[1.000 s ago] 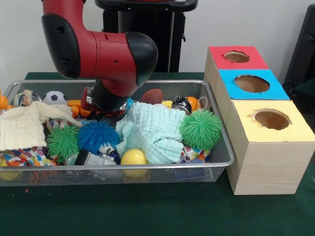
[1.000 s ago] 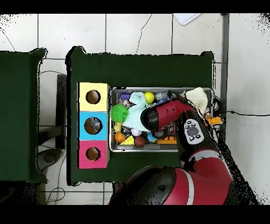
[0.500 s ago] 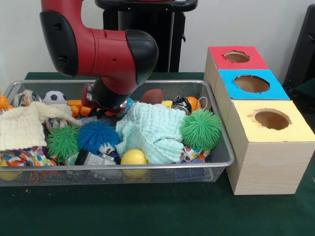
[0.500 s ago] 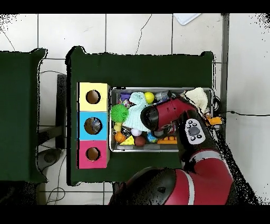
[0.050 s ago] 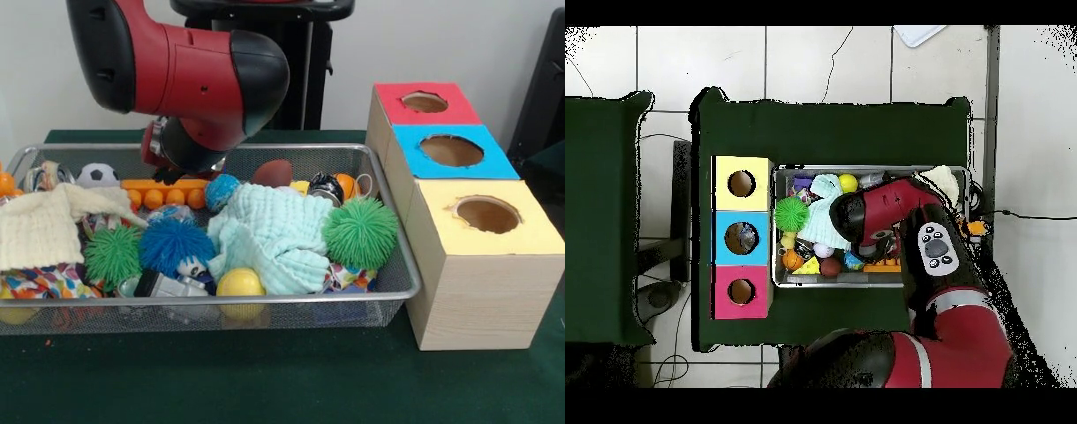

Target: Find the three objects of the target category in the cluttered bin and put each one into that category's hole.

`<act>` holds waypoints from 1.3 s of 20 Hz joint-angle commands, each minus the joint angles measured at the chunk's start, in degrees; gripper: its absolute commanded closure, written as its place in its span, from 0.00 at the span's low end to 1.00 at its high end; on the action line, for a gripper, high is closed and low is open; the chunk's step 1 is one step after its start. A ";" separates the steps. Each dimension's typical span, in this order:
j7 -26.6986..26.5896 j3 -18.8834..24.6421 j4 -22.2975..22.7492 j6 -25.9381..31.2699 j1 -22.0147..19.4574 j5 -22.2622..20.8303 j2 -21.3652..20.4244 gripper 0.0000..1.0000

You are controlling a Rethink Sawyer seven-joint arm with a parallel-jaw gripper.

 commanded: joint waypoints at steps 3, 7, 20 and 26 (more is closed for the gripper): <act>-21.91 4.92 -1.99 6.96 -0.82 1.73 -3.24 1.00; -21.89 5.44 -0.56 6.35 -1.76 2.42 -5.74 1.00; 8.17 3.17 11.37 -29.85 -16.57 17.40 -18.53 0.00; 1.42 7.50 12.27 -26.70 -25.00 29.36 -18.29 0.00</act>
